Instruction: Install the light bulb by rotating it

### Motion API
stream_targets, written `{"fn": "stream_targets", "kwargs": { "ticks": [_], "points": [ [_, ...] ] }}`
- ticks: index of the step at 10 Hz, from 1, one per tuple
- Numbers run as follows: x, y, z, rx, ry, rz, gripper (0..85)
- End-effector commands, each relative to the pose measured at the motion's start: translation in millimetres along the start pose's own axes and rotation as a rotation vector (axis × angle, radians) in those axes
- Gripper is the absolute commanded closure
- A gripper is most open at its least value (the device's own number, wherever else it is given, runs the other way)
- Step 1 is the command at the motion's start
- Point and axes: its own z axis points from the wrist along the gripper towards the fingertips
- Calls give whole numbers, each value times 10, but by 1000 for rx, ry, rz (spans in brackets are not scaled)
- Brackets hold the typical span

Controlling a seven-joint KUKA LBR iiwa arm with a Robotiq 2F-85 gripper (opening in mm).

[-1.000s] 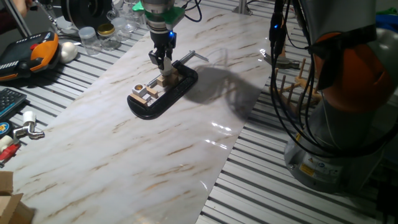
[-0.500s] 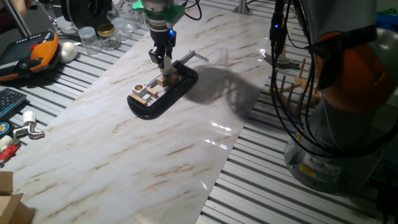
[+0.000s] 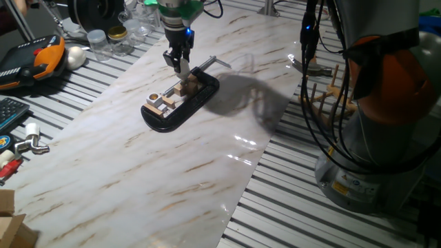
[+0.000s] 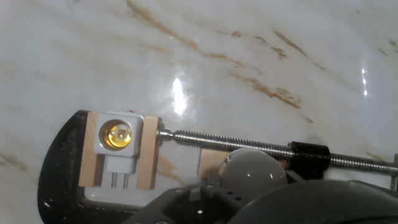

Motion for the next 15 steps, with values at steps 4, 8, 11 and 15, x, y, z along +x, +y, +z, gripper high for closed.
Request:
{"fn": "stream_targets", "kwargs": {
  "ticks": [4, 8, 11, 15],
  "points": [
    [4, 67, -202, -36, 19, 3, 680],
    [15, 257, -337, -46, 22, 16, 850],
    [22, 438, -373, -50, 9, 24, 850],
    [61, 575, -319, -64, -3, 15, 850]
  ]
}}
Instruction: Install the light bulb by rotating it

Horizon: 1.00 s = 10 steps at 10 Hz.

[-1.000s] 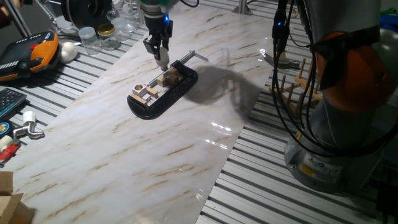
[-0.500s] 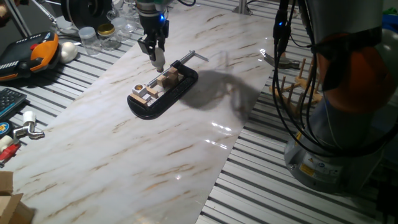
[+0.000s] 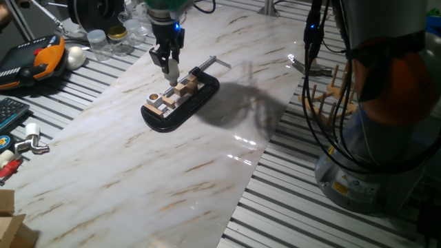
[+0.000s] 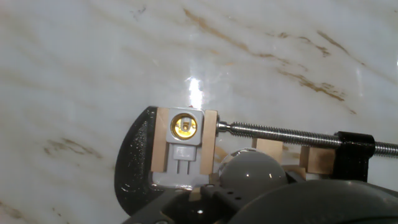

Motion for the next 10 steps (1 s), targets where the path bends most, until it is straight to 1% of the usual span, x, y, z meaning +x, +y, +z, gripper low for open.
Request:
{"fn": "stream_targets", "kwargs": {
  "ticks": [1, 2, 4, 5, 6, 7, 8, 9, 10],
  "points": [
    [7, 11, 2, 1, 0, -1, 850],
    [9, 10, 7, 6, 1, -5, 850],
    [9, 10, 7, 17, 21, -16, 850],
    [9, 10, 7, 21, 24, -23, 850],
    [9, 10, 7, 40, 26, -33, 850],
    [9, 10, 7, 44, 40, -47, 850],
    [9, 10, 7, 45, 65, -65, 850],
    [9, 10, 7, 45, 71, -71, 850],
    [9, 10, 7, 36, 71, -74, 850]
  ]
}}
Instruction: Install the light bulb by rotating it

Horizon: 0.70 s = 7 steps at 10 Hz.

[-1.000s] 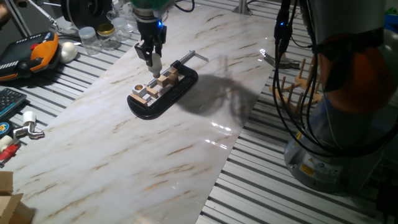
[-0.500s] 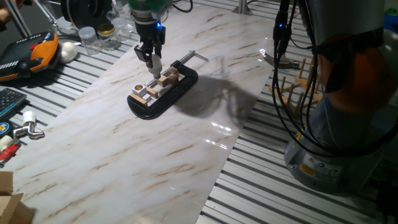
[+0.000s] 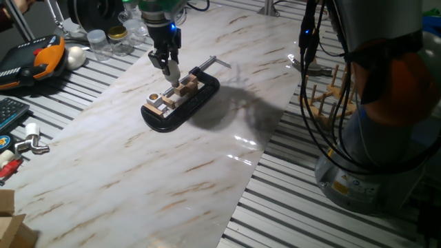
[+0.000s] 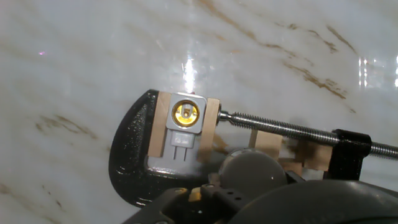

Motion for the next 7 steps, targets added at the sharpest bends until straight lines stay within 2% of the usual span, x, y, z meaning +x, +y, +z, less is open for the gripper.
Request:
{"fn": "stream_targets", "kwargs": {
  "ticks": [1, 4, 7],
  "points": [
    [1, -5, 1, -6, 0, 2, 850],
    [-51, 43, -14, -10, -29, 7, 850],
    [-112, 178, -64, -10, -38, 8, 850]
  ]
}}
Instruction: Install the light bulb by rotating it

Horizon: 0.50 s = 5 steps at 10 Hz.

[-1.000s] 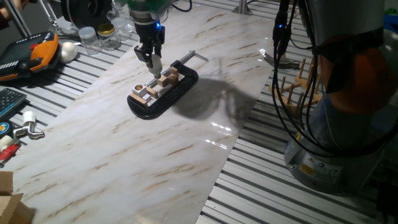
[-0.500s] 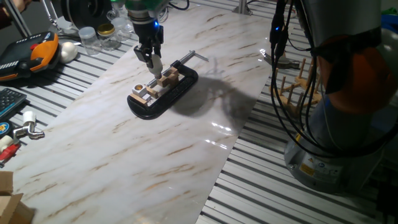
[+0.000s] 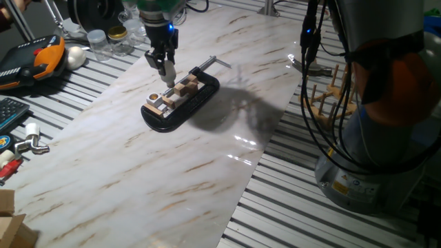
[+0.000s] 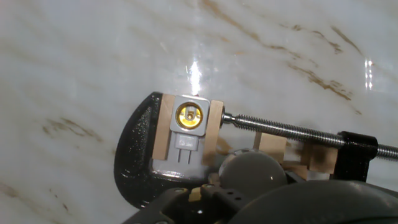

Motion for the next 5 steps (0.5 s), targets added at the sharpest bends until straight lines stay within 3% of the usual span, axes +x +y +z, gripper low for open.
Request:
{"fn": "stream_targets", "kwargs": {
  "ticks": [1, 5],
  "points": [
    [-24, 54, -12, -1, -2, 4, 850],
    [-100, 284, -38, 1, 3, 15, 850]
  ]
}}
